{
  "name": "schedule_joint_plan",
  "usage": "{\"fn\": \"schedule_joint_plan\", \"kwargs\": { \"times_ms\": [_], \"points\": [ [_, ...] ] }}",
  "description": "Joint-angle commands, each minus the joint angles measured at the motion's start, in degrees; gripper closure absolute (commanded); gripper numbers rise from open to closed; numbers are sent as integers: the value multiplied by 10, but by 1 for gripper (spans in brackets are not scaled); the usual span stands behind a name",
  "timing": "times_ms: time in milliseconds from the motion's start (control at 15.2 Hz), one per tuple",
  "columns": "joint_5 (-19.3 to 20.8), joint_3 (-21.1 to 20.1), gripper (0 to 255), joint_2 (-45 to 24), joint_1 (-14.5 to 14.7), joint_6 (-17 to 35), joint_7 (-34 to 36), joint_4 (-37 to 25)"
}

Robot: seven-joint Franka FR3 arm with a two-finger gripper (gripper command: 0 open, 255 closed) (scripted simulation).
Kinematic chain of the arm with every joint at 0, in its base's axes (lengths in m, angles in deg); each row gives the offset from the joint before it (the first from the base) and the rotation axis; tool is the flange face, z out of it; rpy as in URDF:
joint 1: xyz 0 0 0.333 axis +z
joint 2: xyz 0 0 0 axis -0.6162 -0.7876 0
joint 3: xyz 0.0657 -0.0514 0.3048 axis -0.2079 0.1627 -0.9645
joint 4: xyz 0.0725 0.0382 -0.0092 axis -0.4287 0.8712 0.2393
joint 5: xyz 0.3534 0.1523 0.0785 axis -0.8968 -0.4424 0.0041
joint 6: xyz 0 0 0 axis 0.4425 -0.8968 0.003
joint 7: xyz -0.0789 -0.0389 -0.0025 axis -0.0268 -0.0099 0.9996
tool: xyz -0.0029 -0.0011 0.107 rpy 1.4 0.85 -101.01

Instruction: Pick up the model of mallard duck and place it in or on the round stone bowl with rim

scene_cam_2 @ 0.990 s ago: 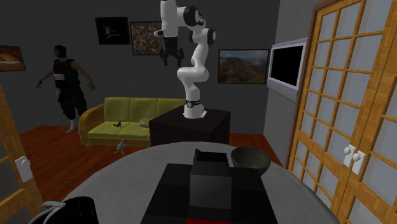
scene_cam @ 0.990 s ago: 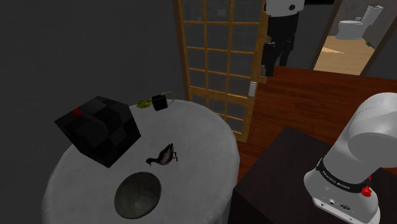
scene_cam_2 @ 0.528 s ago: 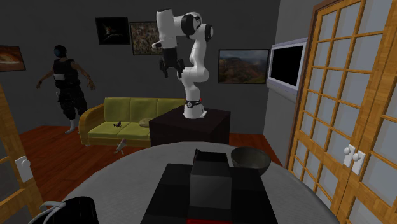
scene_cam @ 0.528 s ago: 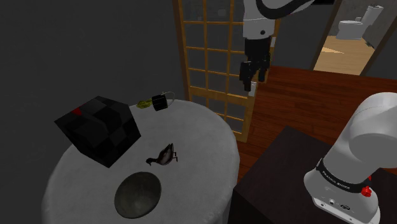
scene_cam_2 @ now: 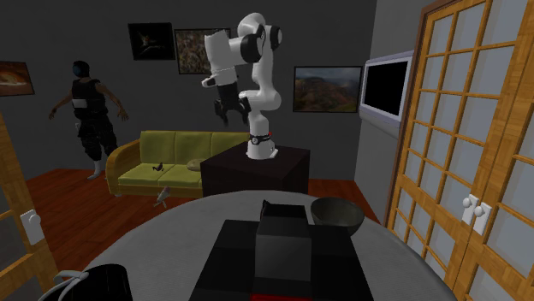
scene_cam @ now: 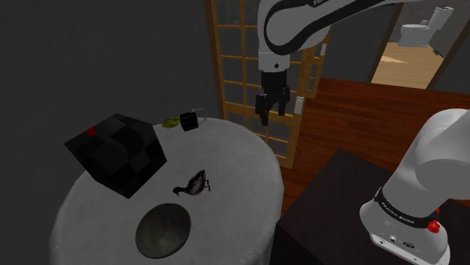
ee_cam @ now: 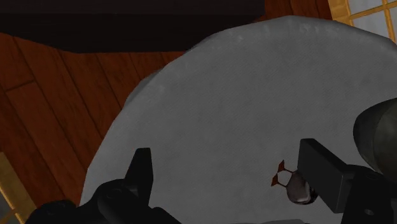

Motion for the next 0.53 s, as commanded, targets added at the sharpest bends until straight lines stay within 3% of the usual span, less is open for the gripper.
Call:
{"fn": "schedule_joint_plan", "kwargs": {
  "times_ms": [0, 462],
  "points": [
    [-15, -5, 0, -43, 7, 25, 0, -16],
    [-62, -20, 0, -192, 26, 95, -14, -87]
  ]
}}
